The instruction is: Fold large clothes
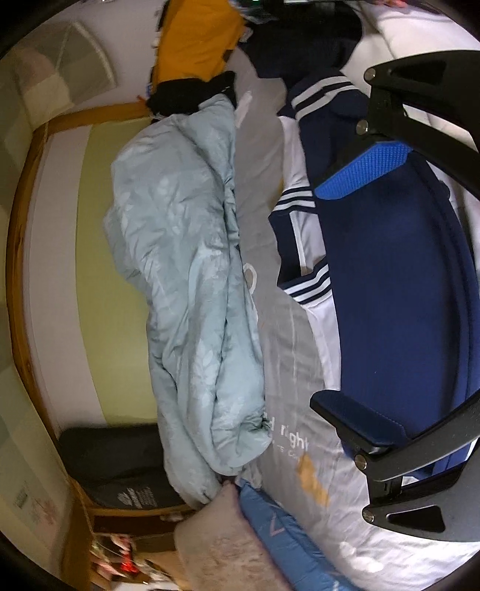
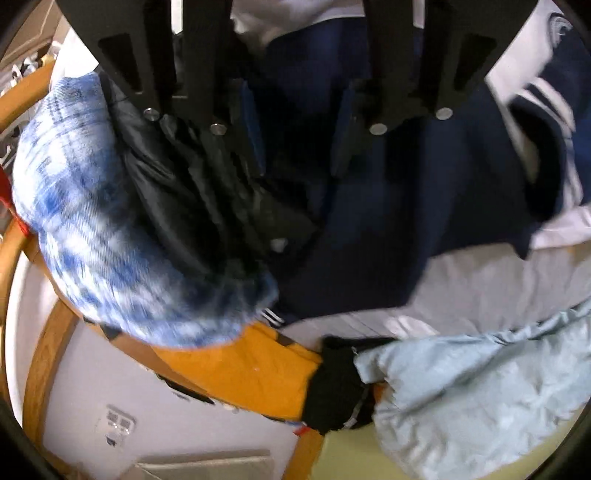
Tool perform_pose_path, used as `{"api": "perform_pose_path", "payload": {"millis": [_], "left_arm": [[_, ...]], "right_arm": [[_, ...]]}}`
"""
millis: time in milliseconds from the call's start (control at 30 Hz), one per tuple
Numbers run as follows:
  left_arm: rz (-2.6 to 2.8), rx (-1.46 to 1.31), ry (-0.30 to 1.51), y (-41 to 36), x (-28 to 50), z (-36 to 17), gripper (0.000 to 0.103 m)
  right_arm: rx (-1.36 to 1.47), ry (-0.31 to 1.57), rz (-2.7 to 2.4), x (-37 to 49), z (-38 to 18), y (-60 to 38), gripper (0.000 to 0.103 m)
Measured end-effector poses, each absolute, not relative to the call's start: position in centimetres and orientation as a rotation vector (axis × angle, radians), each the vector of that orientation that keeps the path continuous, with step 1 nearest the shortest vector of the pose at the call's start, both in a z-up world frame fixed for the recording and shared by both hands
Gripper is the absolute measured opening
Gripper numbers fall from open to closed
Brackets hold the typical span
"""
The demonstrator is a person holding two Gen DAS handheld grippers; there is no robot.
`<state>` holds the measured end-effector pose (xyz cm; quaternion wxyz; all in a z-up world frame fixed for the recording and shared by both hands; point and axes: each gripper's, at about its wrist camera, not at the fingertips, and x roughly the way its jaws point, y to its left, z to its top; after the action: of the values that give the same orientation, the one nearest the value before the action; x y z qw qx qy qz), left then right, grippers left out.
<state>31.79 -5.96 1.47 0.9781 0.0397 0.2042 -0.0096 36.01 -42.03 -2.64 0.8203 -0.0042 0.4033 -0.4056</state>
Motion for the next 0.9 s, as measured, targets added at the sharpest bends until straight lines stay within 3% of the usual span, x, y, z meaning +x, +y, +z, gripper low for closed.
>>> {"api": "perform_pose_path", "payload": {"millis": [200, 267, 333, 567, 900], "left_arm": [[-0.036, -0.002, 0.458, -4.6, 32.5, 1.1, 0.103], [-0.040, -0.019, 0.467, -4.4, 32.6, 0.9, 0.103], [-0.043, -0.025, 0.465, -4.3, 32.6, 1.0, 0.103], [-0.037, -0.034, 0.461, -4.2, 32.4, 1.1, 0.103], [-0.048, -0.086, 0.455, -3.1, 32.3, 1.6, 0.103]], "right_arm": [[0.105, 0.895, -0.797, 36.5, -3.3, -44.3, 0.033], [0.112, 0.861, -0.809, 36.5, -3.0, -44.7, 0.009], [0.130, 0.842, -0.776, 36.5, -2.7, -44.7, 0.004], [0.081, 0.685, -0.546, 35.4, -0.1, -40.4, 0.002], [0.048, 0.827, -0.147, 36.1, -1.2, -33.4, 0.002]]}}
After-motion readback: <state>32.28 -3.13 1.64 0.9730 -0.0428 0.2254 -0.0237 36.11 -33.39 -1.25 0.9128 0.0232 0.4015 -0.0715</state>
